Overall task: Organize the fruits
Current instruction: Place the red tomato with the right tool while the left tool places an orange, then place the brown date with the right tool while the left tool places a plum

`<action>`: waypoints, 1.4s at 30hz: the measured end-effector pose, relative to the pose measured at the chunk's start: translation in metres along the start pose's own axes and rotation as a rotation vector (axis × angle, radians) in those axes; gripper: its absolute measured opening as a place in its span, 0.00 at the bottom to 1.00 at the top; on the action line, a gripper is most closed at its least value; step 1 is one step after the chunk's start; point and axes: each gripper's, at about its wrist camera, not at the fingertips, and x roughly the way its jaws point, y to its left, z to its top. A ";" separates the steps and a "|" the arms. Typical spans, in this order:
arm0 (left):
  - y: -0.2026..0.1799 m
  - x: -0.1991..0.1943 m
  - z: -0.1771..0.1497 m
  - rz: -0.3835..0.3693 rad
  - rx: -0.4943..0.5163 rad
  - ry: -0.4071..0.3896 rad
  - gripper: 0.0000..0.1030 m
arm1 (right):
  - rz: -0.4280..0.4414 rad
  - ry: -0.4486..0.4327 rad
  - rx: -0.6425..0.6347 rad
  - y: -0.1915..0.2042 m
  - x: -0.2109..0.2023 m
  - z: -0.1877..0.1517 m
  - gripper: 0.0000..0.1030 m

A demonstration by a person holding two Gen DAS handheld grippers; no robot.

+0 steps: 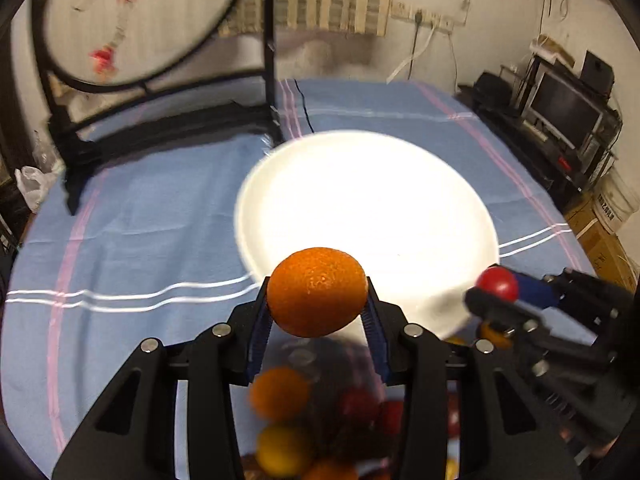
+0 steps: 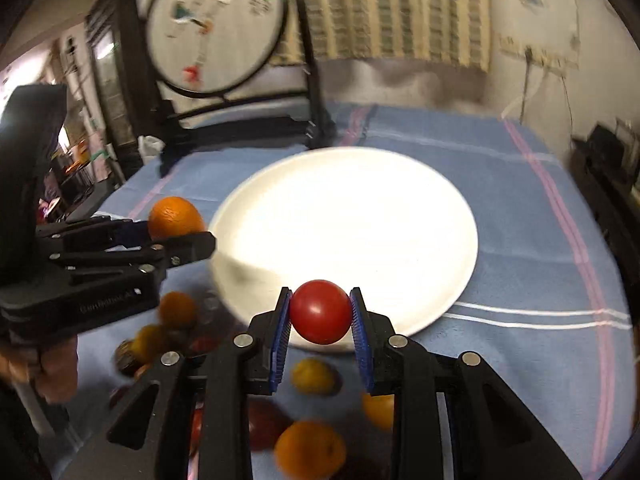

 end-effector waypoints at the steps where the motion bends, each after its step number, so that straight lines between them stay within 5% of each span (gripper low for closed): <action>1: -0.003 0.011 0.003 -0.003 0.004 0.022 0.40 | -0.003 0.005 0.004 -0.002 0.006 -0.001 0.28; 4: -0.009 0.031 0.008 -0.001 0.025 0.053 0.41 | 0.013 0.024 0.027 -0.009 0.025 -0.005 0.30; 6: -0.012 0.040 0.009 -0.007 0.025 0.078 0.46 | 0.025 0.041 0.042 -0.011 0.032 -0.006 0.47; 8: -0.011 0.040 0.009 -0.007 0.014 0.070 0.75 | 0.041 0.031 0.033 -0.011 0.029 -0.007 0.54; 14: 0.006 -0.007 -0.009 -0.037 -0.008 -0.034 0.80 | 0.065 -0.013 0.039 -0.016 -0.014 -0.003 0.59; 18: 0.024 -0.037 -0.042 -0.026 -0.023 -0.028 0.83 | 0.016 -0.037 0.005 -0.015 -0.041 -0.011 0.62; 25: 0.039 -0.068 -0.103 0.010 -0.032 -0.016 0.88 | -0.028 0.011 0.004 -0.015 -0.072 -0.069 0.62; 28: 0.039 -0.071 -0.123 -0.010 -0.048 -0.001 0.88 | -0.029 0.051 0.003 -0.014 -0.077 -0.093 0.61; 31: 0.039 -0.073 -0.139 -0.025 -0.063 0.002 0.88 | -0.036 0.077 -0.001 -0.013 -0.078 -0.107 0.47; 42: 0.029 -0.080 -0.159 -0.043 -0.031 0.015 0.88 | -0.096 0.168 -0.015 -0.006 -0.036 -0.103 0.48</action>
